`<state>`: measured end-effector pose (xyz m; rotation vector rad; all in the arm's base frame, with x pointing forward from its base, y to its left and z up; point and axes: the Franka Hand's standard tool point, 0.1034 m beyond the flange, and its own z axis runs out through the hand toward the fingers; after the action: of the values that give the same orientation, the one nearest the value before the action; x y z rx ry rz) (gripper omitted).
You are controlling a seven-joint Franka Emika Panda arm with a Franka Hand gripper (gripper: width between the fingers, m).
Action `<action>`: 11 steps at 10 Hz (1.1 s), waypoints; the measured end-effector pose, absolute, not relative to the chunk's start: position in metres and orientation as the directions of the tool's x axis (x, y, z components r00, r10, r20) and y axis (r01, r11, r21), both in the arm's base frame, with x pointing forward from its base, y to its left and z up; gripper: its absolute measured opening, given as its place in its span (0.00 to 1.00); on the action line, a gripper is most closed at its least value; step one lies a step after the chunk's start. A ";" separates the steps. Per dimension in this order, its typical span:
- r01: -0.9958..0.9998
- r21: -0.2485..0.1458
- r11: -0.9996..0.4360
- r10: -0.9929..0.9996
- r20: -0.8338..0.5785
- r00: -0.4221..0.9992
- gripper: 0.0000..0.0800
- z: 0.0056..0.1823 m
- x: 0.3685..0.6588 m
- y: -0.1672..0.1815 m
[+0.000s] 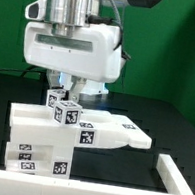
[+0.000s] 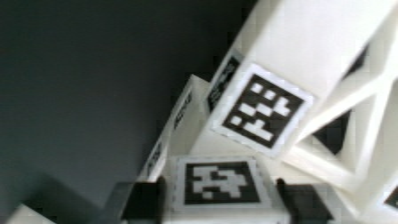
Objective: Assemble chair
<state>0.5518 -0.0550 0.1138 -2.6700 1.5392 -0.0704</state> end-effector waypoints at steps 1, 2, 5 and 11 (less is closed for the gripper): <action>-0.940 -0.087 -0.329 -0.943 -0.015 0.331 0.36 0.114 0.553 -0.054; -0.984 -0.111 -0.138 -0.988 -0.060 0.146 0.36 0.115 0.555 -0.053; -0.987 -0.129 0.092 -0.993 -0.092 -0.080 0.36 0.114 0.558 -0.055; -0.969 -0.132 0.207 -0.976 -0.096 -0.195 0.37 0.113 0.561 -0.057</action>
Offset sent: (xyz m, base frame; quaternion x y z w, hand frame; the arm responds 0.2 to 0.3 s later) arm -0.0003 -0.0054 -0.0030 0.0252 0.0039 0.1733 0.9845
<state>0.5608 -0.0566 0.1133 -1.8831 2.3121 -0.0627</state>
